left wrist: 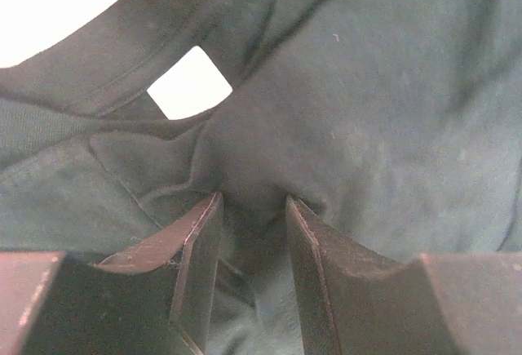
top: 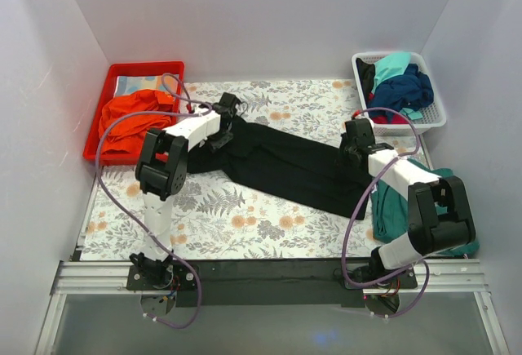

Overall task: Fold and stack the t-shirts
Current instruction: Rotate the tshirt 60 degrees

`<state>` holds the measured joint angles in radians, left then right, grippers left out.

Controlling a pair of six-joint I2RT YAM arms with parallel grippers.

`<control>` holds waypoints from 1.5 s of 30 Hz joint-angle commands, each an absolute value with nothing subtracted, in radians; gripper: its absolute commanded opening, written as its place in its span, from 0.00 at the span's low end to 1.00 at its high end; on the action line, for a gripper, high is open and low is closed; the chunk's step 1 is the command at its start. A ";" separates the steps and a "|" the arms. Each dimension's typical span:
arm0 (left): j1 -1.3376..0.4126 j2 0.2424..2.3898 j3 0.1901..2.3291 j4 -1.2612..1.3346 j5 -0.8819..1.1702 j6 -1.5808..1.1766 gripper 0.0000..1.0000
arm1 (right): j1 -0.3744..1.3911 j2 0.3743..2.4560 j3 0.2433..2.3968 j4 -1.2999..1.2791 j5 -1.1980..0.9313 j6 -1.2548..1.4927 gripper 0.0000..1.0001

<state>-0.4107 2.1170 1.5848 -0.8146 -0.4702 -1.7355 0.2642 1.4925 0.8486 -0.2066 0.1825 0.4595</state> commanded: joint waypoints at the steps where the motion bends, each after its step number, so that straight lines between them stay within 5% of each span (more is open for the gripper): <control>1: -0.325 2.328 1.787 -0.729 -0.414 -1.634 0.35 | 0.270 1.537 0.934 -0.186 0.195 0.428 0.28; 6: -0.279 2.517 2.125 -0.616 -0.292 -1.441 0.35 | 0.270 1.611 0.994 -0.187 0.131 0.387 0.29; 12: -0.258 2.622 2.261 -0.387 -0.169 -1.272 0.36 | 0.282 1.608 0.986 -0.189 0.025 0.304 0.29; 23: -0.250 2.244 1.849 0.041 -0.245 -1.256 0.39 | 0.481 1.557 0.862 -0.210 0.072 0.282 0.30; 34: -0.250 2.073 1.777 0.006 -0.256 -1.223 0.41 | 0.624 1.568 0.637 -0.157 0.144 0.367 0.28; 45: -0.267 1.870 1.545 -0.032 -0.202 -1.310 0.41 | 0.888 1.693 0.733 -0.175 0.158 0.563 0.27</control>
